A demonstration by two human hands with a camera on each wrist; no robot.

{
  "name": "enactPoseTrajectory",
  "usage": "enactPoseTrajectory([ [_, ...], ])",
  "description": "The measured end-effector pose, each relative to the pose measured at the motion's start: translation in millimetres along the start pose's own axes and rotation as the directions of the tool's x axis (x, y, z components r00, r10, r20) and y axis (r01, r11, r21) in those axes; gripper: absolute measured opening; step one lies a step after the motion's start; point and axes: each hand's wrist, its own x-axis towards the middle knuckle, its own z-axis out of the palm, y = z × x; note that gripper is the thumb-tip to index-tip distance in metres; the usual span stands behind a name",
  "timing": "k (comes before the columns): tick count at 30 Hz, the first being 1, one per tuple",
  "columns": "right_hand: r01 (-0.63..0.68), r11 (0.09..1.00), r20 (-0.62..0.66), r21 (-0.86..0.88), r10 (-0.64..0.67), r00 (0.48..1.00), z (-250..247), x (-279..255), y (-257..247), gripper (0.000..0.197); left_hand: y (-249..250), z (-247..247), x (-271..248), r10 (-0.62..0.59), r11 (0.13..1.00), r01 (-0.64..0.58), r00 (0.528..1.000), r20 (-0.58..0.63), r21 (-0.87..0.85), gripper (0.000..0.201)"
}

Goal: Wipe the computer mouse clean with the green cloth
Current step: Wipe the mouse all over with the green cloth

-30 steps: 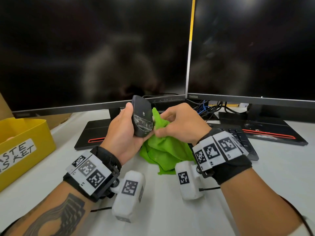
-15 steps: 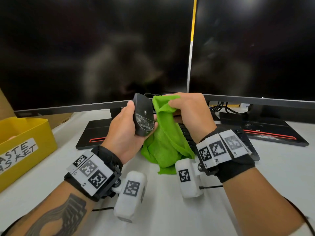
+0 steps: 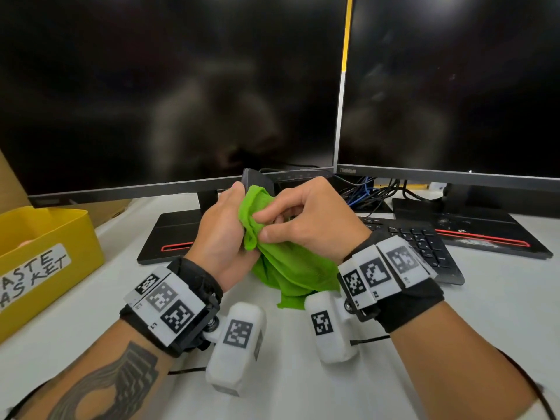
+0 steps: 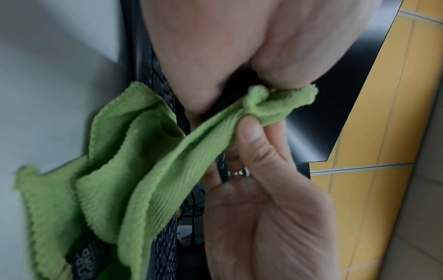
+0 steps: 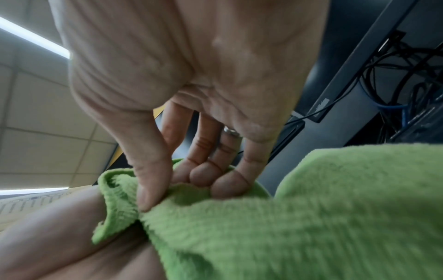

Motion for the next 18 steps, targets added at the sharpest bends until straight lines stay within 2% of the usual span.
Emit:
enactPoseTrajectory([
  [3, -0.092, 0.987, -0.040, -0.132, 0.087, 0.995, -7, 4, 8, 0.021, 2, 3, 0, -0.004, 0.999, 0.004, 1.000, 0.022, -0.034, 0.048],
  [5, -0.119, 0.981, -0.105, -0.151, 0.103, 0.989, -10, 7, 14, 0.019, 1, 6, -1, 0.009, 0.998, -0.008, 1.000, 0.008, -0.066, 0.047],
  [9, -0.039, 0.998, -0.228, -0.057, 0.025, 0.973, -7, 10, 16, 0.019, -3, 11, -6, -0.019, 0.999, 0.023, 0.996, 0.087, -0.048, 0.051],
  [13, 0.067, 0.998, -0.133, -0.005, -0.067, 0.989, -1, 6, 8, 0.023, -5, 4, -2, 0.007, 1.000, -0.006, 0.998, 0.068, -0.009, 0.044],
  [16, 0.052, 0.995, -0.075, -0.080, -0.058, 0.996, -1, 7, 10, 0.019, -1, 1, 0, 0.000, 0.999, 0.003, 0.997, 0.073, -0.043, 0.039],
  [18, 0.010, 0.988, -0.097, -0.155, -0.025, 0.995, -5, 9, 14, 0.017, 1, 0, 1, -0.003, 0.996, 0.009, 0.998, 0.069, -0.086, 0.041],
])
